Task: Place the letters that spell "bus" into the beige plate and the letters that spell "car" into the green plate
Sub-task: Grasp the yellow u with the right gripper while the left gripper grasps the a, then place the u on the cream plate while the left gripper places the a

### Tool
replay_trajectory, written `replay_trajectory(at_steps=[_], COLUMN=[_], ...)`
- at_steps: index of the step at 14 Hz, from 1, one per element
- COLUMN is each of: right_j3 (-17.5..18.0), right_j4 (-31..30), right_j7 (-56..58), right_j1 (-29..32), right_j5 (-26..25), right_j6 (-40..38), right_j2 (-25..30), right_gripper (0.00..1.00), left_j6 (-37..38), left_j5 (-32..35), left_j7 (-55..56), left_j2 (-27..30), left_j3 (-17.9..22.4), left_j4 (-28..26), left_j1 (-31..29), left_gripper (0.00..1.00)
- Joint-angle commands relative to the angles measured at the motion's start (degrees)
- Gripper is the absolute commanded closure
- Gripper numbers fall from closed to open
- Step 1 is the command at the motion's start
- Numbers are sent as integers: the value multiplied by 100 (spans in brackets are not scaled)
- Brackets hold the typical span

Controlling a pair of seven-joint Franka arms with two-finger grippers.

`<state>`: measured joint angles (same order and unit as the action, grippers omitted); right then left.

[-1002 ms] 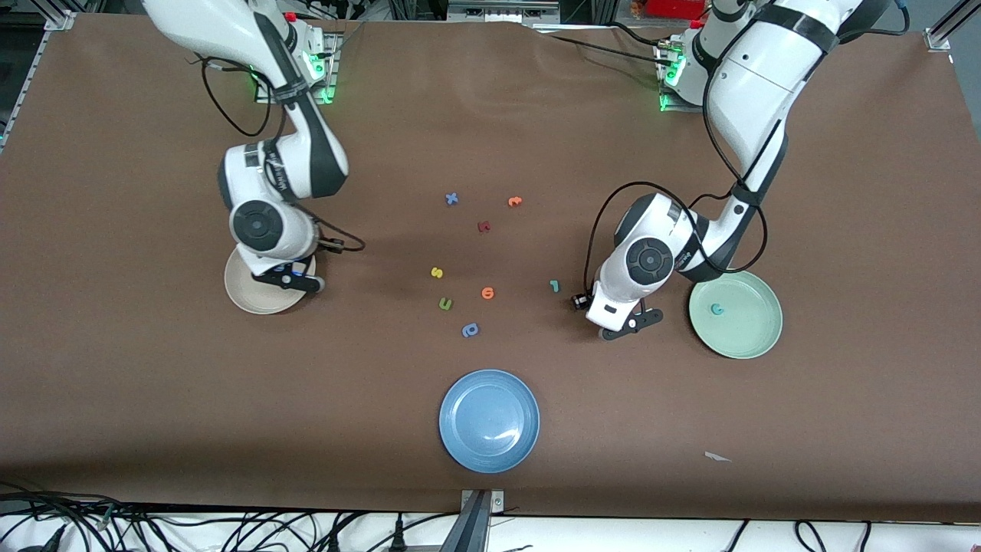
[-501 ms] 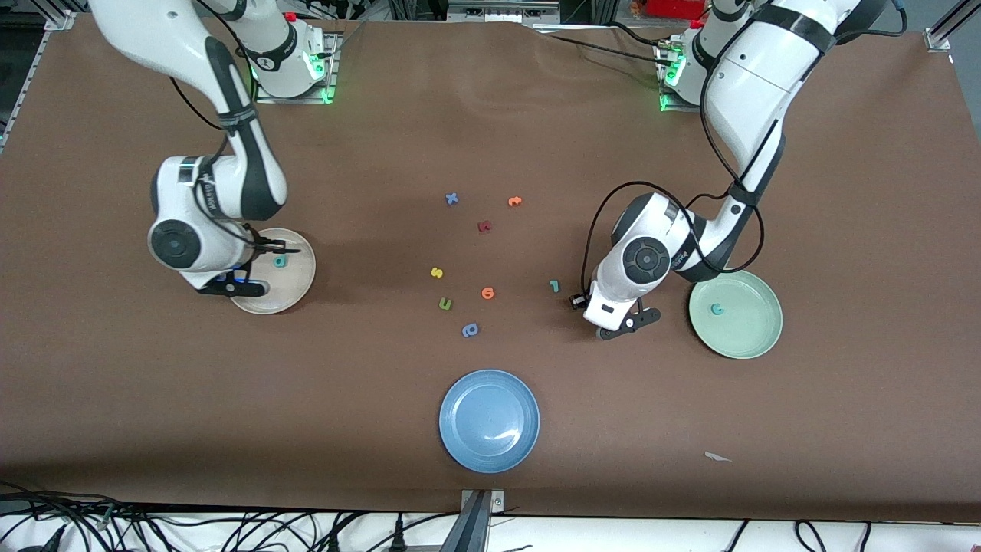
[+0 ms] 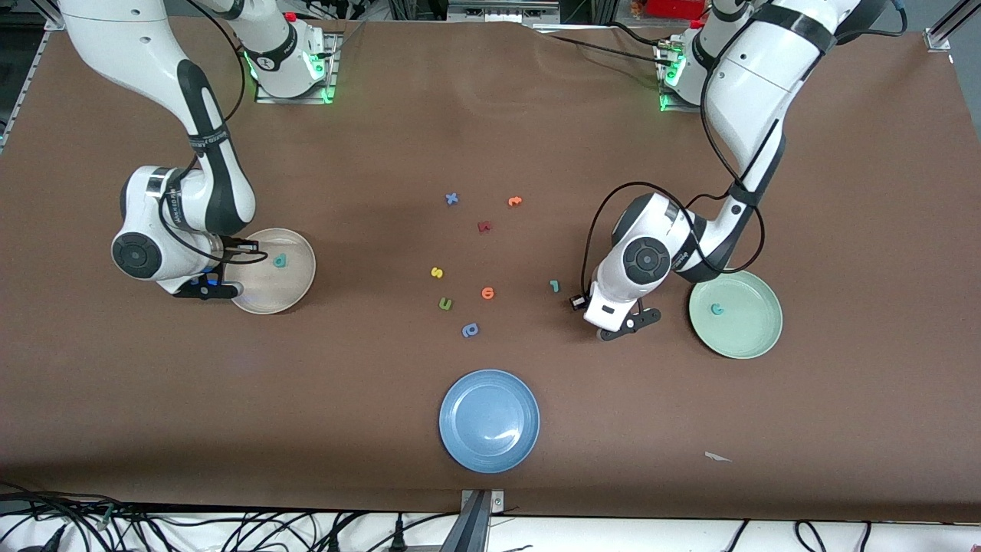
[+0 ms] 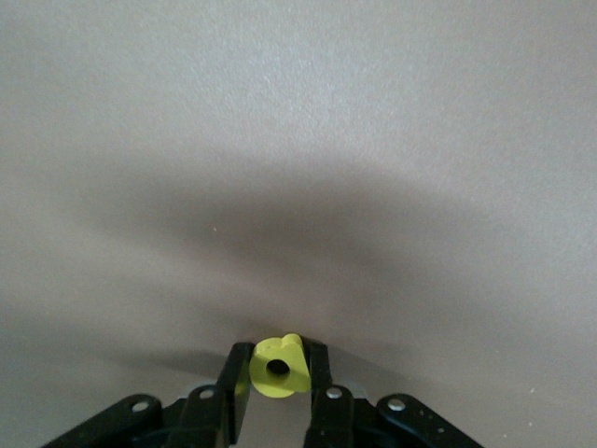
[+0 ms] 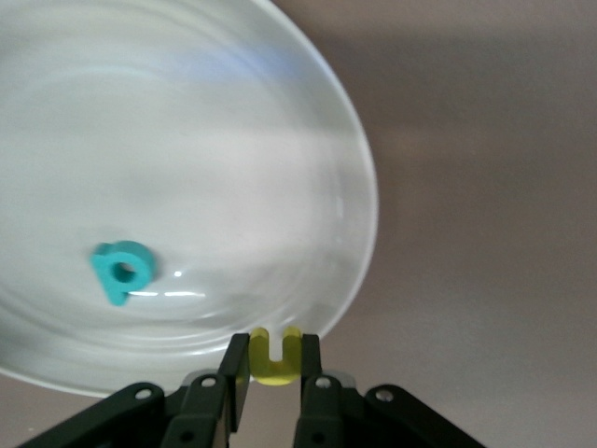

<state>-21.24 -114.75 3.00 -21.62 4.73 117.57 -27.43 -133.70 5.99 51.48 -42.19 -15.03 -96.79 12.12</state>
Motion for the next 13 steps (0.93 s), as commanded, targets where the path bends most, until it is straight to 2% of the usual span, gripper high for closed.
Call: replay_trajectory(at_steps=[1, 2, 3, 4, 5, 6, 11, 13], right_j3=[49, 49, 49, 49, 49, 49, 76, 67], right_j4=[259, 295, 321, 322, 330, 330, 663, 926], right_j7=[-10, 7, -19, -19, -28, -28, -186, -527], right_j1=[-44, -35, -27, -35, -27, -35, -158, -438], right_j5=[45, 45, 45, 45, 54, 89, 300, 423], right_j6=[-164, -129, -129, -146, -164, -173, -831, -1156], right_j2=[-60, -191, -236, -236, -236, -228, -175, -166], right_gripper=[88, 88, 83, 72, 27, 19, 19, 19], left_j6=[116, 230, 413, 546, 730, 940, 1627, 1873], left_j5=[219, 219, 219, 219, 167, 166, 210, 219], left_j7=[81, 72, -15, -251, -531, -813, -2552, -3142], left_j2=[227, 385, 517, 640, 746, 834, 984, 976], left_j3=[9, 0, -9, -26, -26, -26, -17, 9], left_j4=[99, 90, 98, 99, 90, 98, 81, 55], left_j1=[-156, -253, -358, -481, -639, -788, -1623, -1878], left_gripper=[96, 97, 99, 99, 99, 99, 99, 98])
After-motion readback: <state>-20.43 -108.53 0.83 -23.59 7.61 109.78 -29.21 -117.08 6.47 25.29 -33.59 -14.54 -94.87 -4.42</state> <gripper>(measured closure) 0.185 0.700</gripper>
